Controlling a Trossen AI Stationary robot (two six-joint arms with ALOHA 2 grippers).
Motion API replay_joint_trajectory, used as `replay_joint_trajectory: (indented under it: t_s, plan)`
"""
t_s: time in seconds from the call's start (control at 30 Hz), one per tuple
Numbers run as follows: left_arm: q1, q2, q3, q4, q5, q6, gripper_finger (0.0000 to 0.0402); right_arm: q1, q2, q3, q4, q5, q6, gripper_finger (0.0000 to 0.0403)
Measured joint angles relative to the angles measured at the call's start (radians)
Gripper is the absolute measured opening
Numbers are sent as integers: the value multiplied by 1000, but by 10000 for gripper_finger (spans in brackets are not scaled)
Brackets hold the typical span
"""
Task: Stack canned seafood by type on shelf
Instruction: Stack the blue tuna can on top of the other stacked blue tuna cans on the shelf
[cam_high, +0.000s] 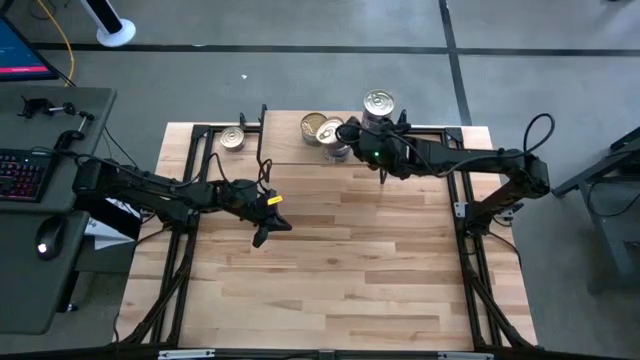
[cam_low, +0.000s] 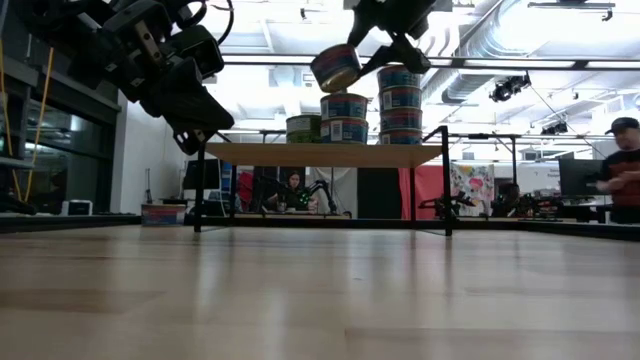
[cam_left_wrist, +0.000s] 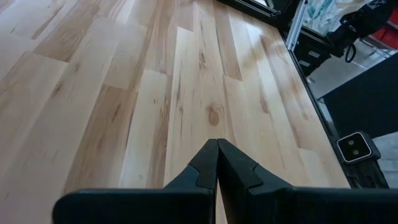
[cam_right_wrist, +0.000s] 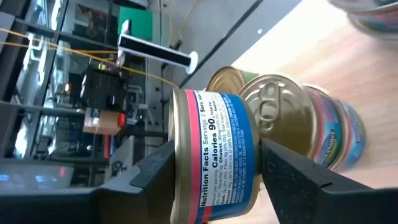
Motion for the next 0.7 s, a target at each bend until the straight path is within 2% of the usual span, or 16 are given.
replay_joint_trajectory:
  t_s: [0.33,0.7]
  plan:
    - [0,0,0,0,0,-9,0,1,1,0,-84,52,40,202]
    - [0,0,0,0,0,-9,0,-13,1,0,-86,77,40,202]
